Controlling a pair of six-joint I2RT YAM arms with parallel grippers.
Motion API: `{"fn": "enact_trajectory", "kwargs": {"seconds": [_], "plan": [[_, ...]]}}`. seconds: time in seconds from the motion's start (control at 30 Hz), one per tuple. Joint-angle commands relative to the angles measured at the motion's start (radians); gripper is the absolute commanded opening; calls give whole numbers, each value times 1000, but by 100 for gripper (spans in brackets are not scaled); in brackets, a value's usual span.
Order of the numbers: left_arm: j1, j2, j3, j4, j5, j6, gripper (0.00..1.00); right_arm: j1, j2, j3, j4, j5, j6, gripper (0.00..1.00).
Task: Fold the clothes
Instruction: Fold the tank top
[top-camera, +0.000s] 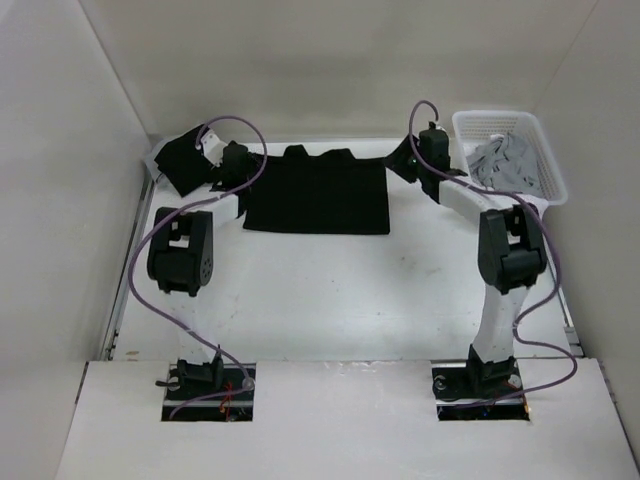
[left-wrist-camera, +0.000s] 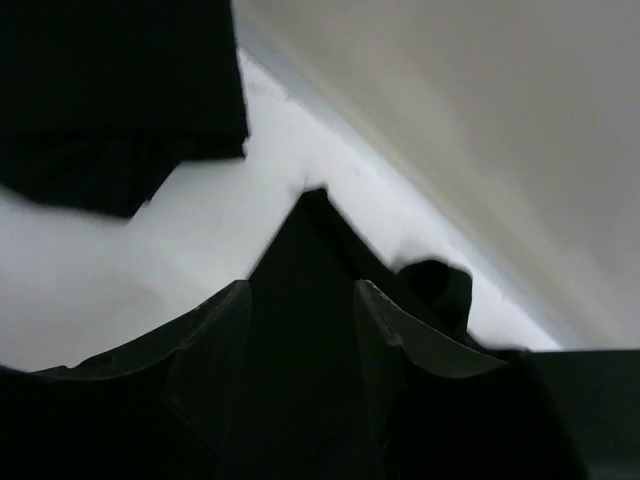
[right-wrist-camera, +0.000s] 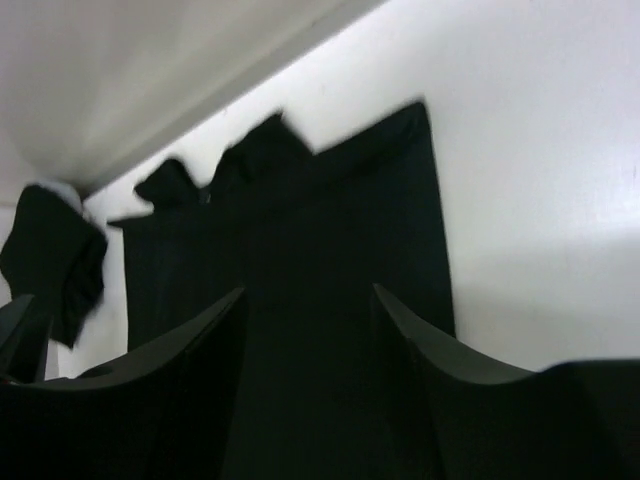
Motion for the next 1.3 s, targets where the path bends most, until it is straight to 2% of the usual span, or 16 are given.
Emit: {"fn": "enact_trajectory", "kwargs": {"seconds": [0.0, 0.07, 0.1, 0.17, 0.2, 0.23, 0.3, 0.37, 0.6, 0.77, 0.93, 1.27], "plan": [[-76, -287, -193, 176, -34, 59, 44, 63, -234, -176, 136, 55, -26, 46], [-120, -387, -346, 177, -57, 62, 44, 92, -300, -304, 165, 67, -23, 22], [-139, -426, -421, 171, -66, 54, 44, 109, -336, -391, 175, 78, -19, 3], [-160, -502, -558, 139, -80, 16, 44, 126, -381, -503, 188, 101, 0, 0], [-160, -538, -618, 119, -74, -7, 44, 135, -402, -560, 204, 116, 10, 1], [-157, -573, -675, 102, -68, -24, 44, 141, -427, -618, 220, 129, 18, 6], [-148, -644, -765, 75, -52, -46, 45, 144, -475, -718, 268, 155, 44, 23], [-118, -685, -828, 55, -16, -59, 46, 144, -496, -772, 294, 152, 72, 36], [5, -623, -895, 113, 164, -150, 52, 103, -429, -829, 333, 109, 124, 49], [28, -535, -898, 212, 209, -234, 54, 107, -348, -800, 351, 101, 146, 51], [37, -439, -875, 289, 248, -277, 52, 107, -323, -795, 376, 98, 156, 50], [59, -345, -838, 337, 236, -322, 23, 103, -306, -790, 359, 86, 167, 49]]}}
